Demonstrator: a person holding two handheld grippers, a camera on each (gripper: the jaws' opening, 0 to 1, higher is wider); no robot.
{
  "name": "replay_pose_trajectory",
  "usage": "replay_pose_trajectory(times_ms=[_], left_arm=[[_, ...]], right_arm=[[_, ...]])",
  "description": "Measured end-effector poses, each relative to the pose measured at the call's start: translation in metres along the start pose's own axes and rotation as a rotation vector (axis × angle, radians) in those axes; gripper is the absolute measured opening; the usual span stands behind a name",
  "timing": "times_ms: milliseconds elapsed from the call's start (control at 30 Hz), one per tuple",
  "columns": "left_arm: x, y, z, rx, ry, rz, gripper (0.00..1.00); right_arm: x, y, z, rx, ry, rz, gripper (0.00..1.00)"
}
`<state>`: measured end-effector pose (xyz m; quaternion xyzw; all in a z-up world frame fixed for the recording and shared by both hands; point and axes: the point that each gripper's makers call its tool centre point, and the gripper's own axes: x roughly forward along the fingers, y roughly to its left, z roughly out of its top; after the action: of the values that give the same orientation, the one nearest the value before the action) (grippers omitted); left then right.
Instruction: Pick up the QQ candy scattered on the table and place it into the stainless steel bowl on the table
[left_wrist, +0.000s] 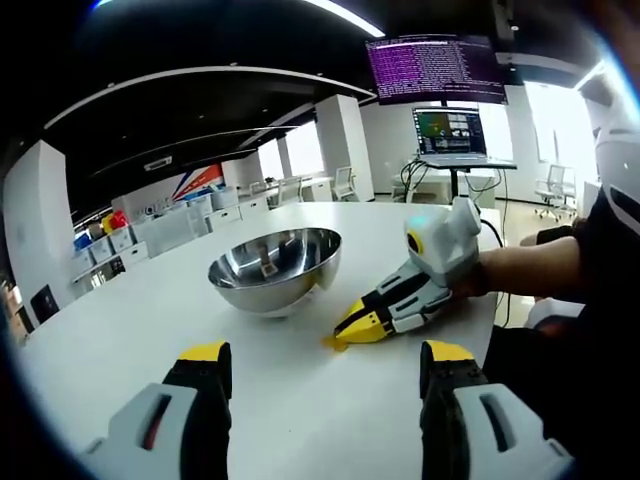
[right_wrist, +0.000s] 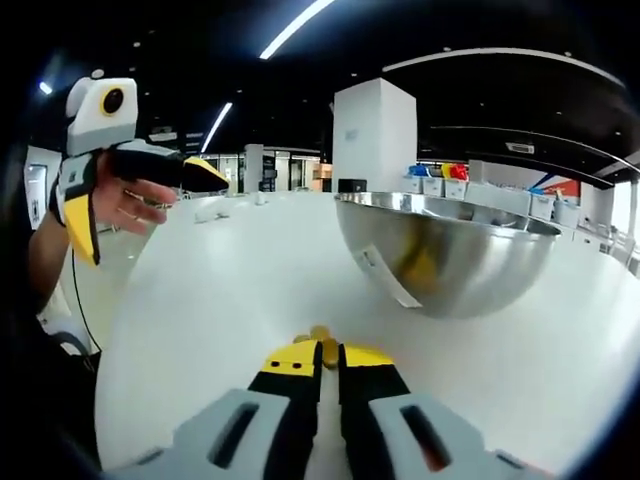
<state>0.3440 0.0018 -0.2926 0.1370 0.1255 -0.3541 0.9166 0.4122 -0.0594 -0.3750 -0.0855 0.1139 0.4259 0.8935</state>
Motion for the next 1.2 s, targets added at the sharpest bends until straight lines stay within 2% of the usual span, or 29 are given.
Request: replay_pose_trajectory(times_ms=[367, 1200], left_arm=[[0.0025, -0.0005, -0.0009, 0.001, 0.004, -0.002, 0.77], [-0.0012, 0.0009, 0.0004, 0.002, 0.001, 0.006, 0.77]], right_arm=[[-0.0006, 0.0007, 0.0004, -0.028, -0.006, -0.007, 0.06], [-0.0045, 0.0015, 0.0029, -0.013, -0.001, -0.001, 0.06]])
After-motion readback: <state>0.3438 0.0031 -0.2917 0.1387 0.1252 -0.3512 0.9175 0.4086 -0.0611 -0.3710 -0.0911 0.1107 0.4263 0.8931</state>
